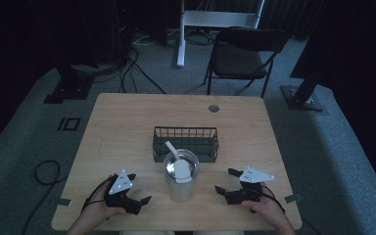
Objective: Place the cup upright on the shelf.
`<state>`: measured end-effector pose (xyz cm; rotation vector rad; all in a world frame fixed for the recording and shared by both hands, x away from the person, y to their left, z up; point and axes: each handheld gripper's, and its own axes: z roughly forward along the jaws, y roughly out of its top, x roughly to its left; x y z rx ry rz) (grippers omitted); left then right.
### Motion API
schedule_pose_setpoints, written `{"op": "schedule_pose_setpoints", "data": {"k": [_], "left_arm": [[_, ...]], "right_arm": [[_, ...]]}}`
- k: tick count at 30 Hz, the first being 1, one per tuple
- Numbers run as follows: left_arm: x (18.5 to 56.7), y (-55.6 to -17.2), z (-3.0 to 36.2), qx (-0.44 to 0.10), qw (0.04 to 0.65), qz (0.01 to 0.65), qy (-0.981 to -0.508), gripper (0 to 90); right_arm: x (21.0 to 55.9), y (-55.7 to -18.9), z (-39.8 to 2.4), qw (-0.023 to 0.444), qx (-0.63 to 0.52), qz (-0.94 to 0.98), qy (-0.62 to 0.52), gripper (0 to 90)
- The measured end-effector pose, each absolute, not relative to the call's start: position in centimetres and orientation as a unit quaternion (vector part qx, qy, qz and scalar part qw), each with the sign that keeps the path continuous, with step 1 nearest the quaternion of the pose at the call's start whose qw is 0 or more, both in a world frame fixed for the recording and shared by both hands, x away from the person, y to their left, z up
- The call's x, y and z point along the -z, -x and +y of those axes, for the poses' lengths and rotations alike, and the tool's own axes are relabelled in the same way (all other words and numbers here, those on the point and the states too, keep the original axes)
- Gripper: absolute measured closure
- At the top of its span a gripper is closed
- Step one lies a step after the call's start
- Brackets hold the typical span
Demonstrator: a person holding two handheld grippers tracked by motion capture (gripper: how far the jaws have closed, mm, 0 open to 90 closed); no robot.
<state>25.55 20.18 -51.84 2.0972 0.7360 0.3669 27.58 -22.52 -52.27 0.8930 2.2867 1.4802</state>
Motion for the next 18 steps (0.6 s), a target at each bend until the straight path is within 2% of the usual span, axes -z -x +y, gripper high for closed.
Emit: {"op": "schedule_pose_setpoints", "data": {"k": [18], "left_arm": [[51.4,-25.7,16.4,-0.137,0.459,0.256,-0.839,1.9]], "right_arm": [[51.2,-27.2,-19.0,0.106,-0.571,0.78,-0.231,11.9]]}}
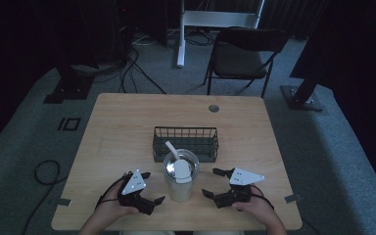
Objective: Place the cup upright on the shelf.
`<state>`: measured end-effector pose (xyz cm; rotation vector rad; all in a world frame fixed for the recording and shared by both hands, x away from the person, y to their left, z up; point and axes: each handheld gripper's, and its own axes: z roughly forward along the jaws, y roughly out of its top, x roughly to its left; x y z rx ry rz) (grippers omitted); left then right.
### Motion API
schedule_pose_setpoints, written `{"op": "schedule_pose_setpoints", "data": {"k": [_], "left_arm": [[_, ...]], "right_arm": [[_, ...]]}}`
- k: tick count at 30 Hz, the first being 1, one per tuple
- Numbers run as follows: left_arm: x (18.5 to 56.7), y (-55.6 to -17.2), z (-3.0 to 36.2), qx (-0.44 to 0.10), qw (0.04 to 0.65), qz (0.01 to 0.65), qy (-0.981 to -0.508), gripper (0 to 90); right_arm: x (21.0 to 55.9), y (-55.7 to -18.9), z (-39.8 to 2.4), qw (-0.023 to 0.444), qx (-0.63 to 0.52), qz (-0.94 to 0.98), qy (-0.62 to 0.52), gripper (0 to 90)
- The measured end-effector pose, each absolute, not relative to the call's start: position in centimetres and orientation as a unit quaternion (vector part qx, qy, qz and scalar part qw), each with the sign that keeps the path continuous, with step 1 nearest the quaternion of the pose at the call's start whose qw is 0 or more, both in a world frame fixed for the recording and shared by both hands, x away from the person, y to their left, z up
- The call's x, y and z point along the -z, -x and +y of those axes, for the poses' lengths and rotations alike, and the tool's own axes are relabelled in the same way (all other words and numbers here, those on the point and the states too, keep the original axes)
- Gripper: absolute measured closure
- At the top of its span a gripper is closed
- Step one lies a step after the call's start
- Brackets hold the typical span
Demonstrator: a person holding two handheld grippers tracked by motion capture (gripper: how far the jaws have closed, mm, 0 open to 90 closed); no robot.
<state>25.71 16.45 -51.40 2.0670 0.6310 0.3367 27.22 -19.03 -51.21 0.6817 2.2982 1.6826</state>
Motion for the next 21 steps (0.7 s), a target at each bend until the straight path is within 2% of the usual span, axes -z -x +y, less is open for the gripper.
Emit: {"op": "schedule_pose_setpoints", "data": {"k": [9,21], "left_arm": [[51.9,-25.7,14.6,-0.118,0.475,0.244,-0.837,1.9],[52.2,-25.9,13.1,-0.112,0.496,0.24,-0.827,4.0]], "right_arm": [[50.8,-27.0,-17.4,0.082,-0.592,0.774,-0.208,12.1],[50.4,-27.2,-15.3,0.08,-0.605,0.773,-0.177,12.1]]}}
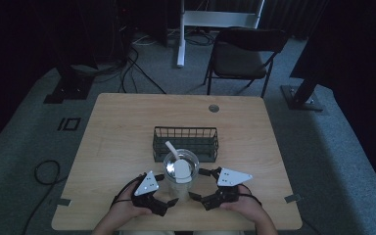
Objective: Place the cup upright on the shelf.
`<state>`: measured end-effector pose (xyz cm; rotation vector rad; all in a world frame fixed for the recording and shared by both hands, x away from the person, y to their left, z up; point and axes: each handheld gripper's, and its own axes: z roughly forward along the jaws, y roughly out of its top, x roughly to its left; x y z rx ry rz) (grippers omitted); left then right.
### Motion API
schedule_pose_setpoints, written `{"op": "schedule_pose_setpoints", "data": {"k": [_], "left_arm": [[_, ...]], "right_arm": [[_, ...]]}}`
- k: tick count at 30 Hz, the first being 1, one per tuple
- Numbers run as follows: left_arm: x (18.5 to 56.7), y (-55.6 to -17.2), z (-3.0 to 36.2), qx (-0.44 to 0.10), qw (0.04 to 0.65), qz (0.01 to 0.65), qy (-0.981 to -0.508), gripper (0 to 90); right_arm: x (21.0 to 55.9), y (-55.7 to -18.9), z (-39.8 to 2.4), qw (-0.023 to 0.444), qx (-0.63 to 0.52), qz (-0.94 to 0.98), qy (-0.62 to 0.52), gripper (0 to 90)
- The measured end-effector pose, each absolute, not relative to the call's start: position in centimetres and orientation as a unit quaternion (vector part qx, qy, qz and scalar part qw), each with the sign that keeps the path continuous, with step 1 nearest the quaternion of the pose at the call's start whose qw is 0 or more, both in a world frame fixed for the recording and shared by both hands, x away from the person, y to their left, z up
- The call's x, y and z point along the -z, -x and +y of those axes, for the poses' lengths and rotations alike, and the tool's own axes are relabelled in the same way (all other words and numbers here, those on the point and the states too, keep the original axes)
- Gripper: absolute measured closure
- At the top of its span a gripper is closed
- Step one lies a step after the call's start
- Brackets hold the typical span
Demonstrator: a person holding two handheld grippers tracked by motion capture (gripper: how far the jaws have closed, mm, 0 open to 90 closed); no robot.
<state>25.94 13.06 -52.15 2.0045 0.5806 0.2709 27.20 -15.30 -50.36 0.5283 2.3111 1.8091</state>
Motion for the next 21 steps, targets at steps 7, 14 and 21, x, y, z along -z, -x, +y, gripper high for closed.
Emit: {"op": "schedule_pose_setpoints", "data": {"k": [7,14,21], "left_arm": [[52.7,-26.2,12.3,-0.115,0.494,0.242,-0.827,6.2],[53.2,-26.3,11.8,-0.105,0.5,0.243,-0.825,11.5],[53.4,-26.3,11.5,-0.112,0.499,0.236,-0.826,13.2]], "right_arm": [[50.3,-27.6,-13.8,0.073,-0.616,0.767,-0.164,12.1],[50.8,-28.0,-12.6,0.079,-0.62,0.763,-0.166,9.0],[51.5,-28.0,-11.9,0.099,-0.614,0.767,-0.158,8.6]]}}
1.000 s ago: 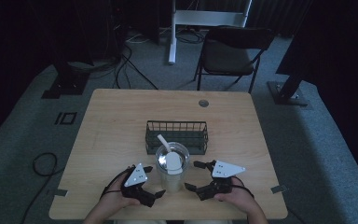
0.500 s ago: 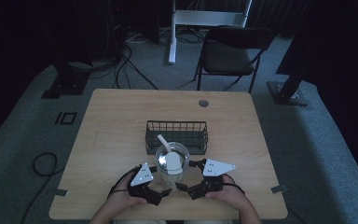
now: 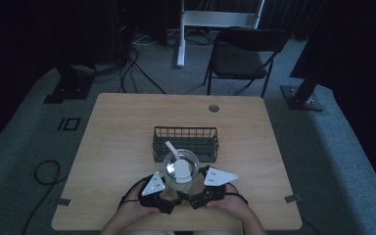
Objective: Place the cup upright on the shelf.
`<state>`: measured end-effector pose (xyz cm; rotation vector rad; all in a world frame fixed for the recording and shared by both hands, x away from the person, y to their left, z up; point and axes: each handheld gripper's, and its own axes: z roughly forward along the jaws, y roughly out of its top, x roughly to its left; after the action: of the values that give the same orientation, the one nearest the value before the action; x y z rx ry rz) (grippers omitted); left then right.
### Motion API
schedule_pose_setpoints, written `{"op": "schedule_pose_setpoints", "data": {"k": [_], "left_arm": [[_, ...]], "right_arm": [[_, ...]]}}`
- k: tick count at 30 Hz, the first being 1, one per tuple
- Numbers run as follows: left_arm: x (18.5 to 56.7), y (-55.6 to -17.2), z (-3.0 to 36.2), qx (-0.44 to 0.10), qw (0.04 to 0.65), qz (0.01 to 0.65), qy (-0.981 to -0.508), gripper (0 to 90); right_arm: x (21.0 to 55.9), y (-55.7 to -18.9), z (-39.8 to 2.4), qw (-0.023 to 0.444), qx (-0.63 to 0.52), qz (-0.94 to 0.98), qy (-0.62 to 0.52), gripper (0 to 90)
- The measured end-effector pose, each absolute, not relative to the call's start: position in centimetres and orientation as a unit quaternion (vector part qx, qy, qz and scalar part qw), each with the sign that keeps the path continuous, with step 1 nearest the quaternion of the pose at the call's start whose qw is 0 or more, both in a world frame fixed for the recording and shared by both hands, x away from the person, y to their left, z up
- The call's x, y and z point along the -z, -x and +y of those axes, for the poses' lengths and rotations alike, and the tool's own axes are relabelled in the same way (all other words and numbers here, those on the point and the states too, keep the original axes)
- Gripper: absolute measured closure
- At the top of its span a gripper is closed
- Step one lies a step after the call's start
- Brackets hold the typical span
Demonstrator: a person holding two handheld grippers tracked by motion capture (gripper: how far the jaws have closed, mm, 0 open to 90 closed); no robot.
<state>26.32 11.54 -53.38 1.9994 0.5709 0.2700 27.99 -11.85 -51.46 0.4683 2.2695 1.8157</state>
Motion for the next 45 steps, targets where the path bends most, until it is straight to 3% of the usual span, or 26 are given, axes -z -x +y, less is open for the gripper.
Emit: {"op": "schedule_pose_setpoints", "data": {"k": [17,28,45], "left_arm": [[53.6,-26.4,11.4,-0.125,0.502,0.217,-0.828,12.3],[53.3,-26.8,11.3,-0.118,0.503,0.207,-0.831,11.8],[50.0,-27.9,11.2,-0.121,0.53,0.189,-0.818,11.7]], "right_arm": [[51.7,-28.0,-10.6,0.101,-0.609,0.767,-0.172,8.2],[51.6,-26.7,-10.1,0.146,-0.61,0.754,-0.196,9.3],[48.9,-27.2,-10.4,0.16,-0.641,0.722,-0.208,9.3]]}}
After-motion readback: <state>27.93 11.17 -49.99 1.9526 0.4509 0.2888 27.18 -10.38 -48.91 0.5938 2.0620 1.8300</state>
